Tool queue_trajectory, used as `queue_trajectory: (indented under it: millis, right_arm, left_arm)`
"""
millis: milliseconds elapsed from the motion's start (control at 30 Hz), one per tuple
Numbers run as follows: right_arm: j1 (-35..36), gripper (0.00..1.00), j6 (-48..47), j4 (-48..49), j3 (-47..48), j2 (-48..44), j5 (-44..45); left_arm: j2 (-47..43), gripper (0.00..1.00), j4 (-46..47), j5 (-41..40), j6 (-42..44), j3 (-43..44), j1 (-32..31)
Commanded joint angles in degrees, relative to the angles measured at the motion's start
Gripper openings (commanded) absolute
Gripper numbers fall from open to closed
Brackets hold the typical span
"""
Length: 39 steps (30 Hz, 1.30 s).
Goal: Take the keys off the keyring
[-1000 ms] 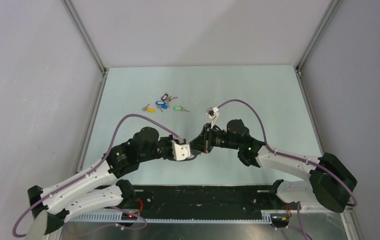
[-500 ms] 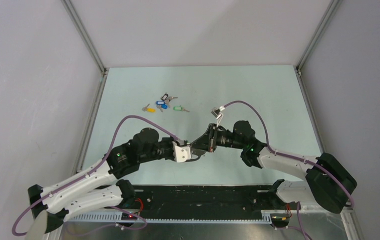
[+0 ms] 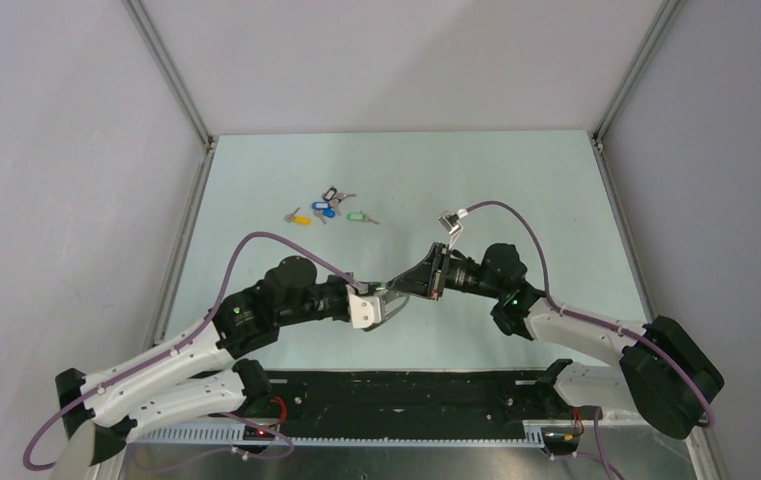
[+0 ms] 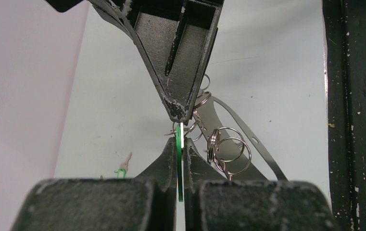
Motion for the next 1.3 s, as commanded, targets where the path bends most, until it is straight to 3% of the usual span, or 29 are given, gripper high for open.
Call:
queue_trajectory:
  millis: [0,300,900,1000,1267]
  right_arm:
    - [-0.36,0.0,-0.85,-0.43,1.45,-0.57,3.77]
    - [-0.16,0.0,-1.2,-2.37,1.37,-2.07,3.96]
    - [9.15,0.0,-7.03,-7.0,1.63,3.11,10.85]
    - [8.21,0.14,-7.58,-8.44,1.59,2.87,11.38]
    - [4.53,0.27,-10.26,-10.5,-0.32,-1.15,11.63]
  left_arm:
    - [-1.47,0.0,3.49,4.28,0.5,0.42,-0.99]
    - [-2.72,0.0,4.37,1.47,0.71,0.05,-0.99]
    - [-5.52,0.0,6.69,-2.17,0.47,-1.15,-1.01]
    - [-6.19,0.0,7.22,-3.03,0.5,-1.58,-0.98]
    - [-6.8,0.0,7.93,-3.5,0.75,-2.29,-0.99]
